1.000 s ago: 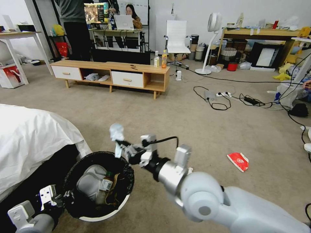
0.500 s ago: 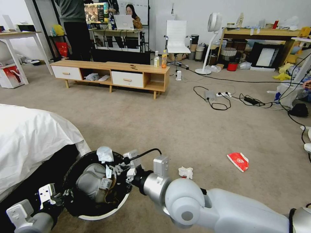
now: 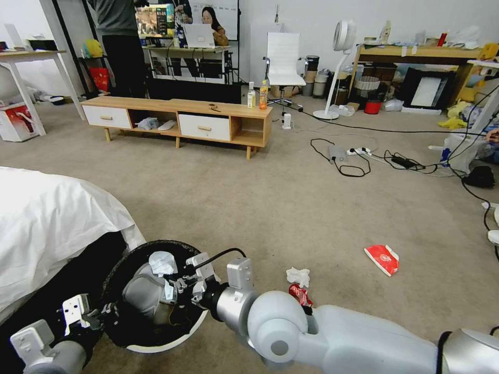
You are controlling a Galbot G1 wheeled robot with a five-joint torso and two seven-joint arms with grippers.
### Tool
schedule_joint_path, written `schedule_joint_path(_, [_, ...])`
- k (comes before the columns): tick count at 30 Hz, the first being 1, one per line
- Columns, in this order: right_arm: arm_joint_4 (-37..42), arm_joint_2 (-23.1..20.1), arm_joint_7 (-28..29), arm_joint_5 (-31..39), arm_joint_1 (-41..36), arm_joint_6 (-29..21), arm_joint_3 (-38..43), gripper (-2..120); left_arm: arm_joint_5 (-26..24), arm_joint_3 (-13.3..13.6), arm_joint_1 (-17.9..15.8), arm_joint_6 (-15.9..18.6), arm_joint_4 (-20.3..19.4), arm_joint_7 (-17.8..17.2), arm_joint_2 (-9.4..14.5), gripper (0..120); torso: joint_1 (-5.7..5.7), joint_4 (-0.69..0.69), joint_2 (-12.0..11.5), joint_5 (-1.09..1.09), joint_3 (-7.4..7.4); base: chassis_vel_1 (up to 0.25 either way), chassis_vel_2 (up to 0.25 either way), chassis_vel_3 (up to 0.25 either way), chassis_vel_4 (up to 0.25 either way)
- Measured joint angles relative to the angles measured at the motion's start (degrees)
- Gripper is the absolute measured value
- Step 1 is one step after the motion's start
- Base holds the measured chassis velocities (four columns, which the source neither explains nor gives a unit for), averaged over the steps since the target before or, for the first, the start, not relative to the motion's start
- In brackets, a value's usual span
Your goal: Pick up the trash bin and place the garbage on the floor into it.
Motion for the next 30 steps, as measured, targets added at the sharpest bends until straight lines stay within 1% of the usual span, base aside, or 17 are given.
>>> schedule_joint_path(2, [-0.92, 0.81, 0.34, -0.22, -0.55, -0.13, -0.32, 0, -0.01, 0.01, -0.01, 0.0, -0.01, 0.01, 0.0, 1, 0.0, 0.0, 0.0, 0.0, 0.0, 0.0, 0.0, 0.0, 0.0])
schedule_joint_path(7, [-1.85, 1.09, 0.69, -0.73, -1.28, -0.26, -0.52, 0, -0.04, 0.01, -0.08, 0.0, 0.02, 0.02, 0.04, 1, 0.0, 0.0, 0.0, 0.0, 0.0, 0.0, 0.0, 0.0, 0.0])
schedule_joint_path(13, [-2.26, -0.27, 1.06, -1.55, -2.56, -0.67, -0.5, 0, -0.05, 0.14, -0.18, 0.0, 0.42, 0.05, 0.0, 1, 0.0, 0.0, 0.0, 0.0, 0.0, 0.0, 0.0, 0.0, 0.0])
schedule_joint_path(15, [-2.08, -0.71, 1.07, -1.73, -2.87, -0.78, -0.42, 4, 0.0, 0.24, -0.24, 0.0, 0.57, 0.09, -0.05, 1, 0.0, -0.01, 0.0, 0.0, 0.0, 0.0, 0.0, 0.0, 0.0])
schedule_joint_path(16, [-2.08, -0.71, 1.07, -1.73, -2.87, -0.78, -0.42, 4, 0.0, 0.24, -0.24, 0.0, 0.57, 0.09, -0.05, 1, 0.0, -0.01, 0.0, 0.0, 0.0, 0.0, 0.0, 0.0, 0.0])
schedule_joint_path(17, [-1.82, -1.06, 1.08, -1.94, -3.18, -0.87, -0.26, 14, 0.07, 0.29, -0.34, 0.0, 0.71, 0.11, -0.11, 1, 0.0, 0.0, 0.0, 0.0, 0.0, 0.0, 0.0, 0.0, 0.0])
schedule_joint_path(18, [-1.53, -1.62, 1.07, -2.23, -3.54, -0.99, 0.03, 21, 0.13, 0.3, -0.37, 0.0, 0.9, 0.14, -0.18, 1, 0.0, 0.0, 0.0, 0.01, 0.0, 0.0, 0.0, 0.0, 0.0])
schedule_joint_path(19, [-1.53, -1.62, 1.07, -2.23, -3.54, -0.99, 0.03, 21, 0.13, 0.3, -0.37, 0.0, 0.9, 0.14, -0.18, 1, 0.0, 0.0, 0.0, 0.01, 0.0, 0.0, 0.0, 0.0, 0.0])
schedule_joint_path(21, [-1.08, -2.22, 1.05, -2.29, -3.87, -1.17, 0.43, 30, 0.26, 0.32, -0.38, 0.0, 1.19, 0.19, -0.3, 1, 0.0, 0.0, 0.0, 0.0, 0.0, 0.0, 0.0, 0.0, 0.0])
schedule_joint_path(22, [-1.08, -2.22, 1.05, -2.29, -3.87, -1.17, 0.43, 30, 0.26, 0.32, -0.38, 0.0, 1.19, 0.19, -0.3, 1, 0.0, 0.0, 0.0, 0.0, 0.0, 0.0, 0.0, 0.0, 0.0])
schedule_joint_path(24, [-0.73, -2.68, 0.87, -2.6, -4.35, -1.19, 0.69, 43, 0.3, 0.37, -0.39, 0.01, 1.33, 0.28, -0.34, 1, 0.0, 0.0, 0.0, 0.01, 0.0, 0.0, 0.0, 0.0, 0.0])
schedule_joint_path(25, [-0.73, -2.68, 0.87, -2.6, -4.35, -1.19, 0.69, 43, 0.3, 0.37, -0.39, 0.01, 1.33, 0.28, -0.34, 1, 0.0, 0.0, 0.0, 0.01, 0.0, 0.0, 0.0, 0.0, 0.0])
schedule_joint_path(27, [-0.43, -3.16, 0.82, -2.88, -4.75, -1.19, 1.12, 52, 0.36, 0.36, -0.43, 0.02, 1.44, 0.27, -0.21, 1, 0.0, 0.0, 0.0, 0.0, 0.0, 0.0, 0.0, 0.0, 0.0])
schedule_joint_path(28, [-0.43, -3.16, 0.82, -2.88, -4.75, -1.19, 1.12, 52, 0.36, 0.36, -0.43, 0.02, 1.44, 0.27, -0.21, 1, 0.0, 0.0, 0.0, 0.0, 0.0, 0.0, 0.0, 0.0, 0.0])
schedule_joint_path(29, [-0.37, -3.27, 0.8, -2.89, -4.81, -1.19, 1.28, 56, 0.36, 0.35, -0.45, 0.01, 1.49, 0.27, -0.17, 1, 0.0, 0.0, 0.0, 0.01, 0.0, 0.0, 0.0, 0.0, 0.0])
schedule_joint_path(30, [-0.28, -3.41, 0.76, -2.93, -4.87, -1.19, 1.45, 63, 0.35, 0.35, -0.46, 0.01, 1.54, 0.28, -0.16, 1, 0.0, 0.0, 0.0, 0.01, 0.0, 0.0, 0.0, 0.0, 0.0])
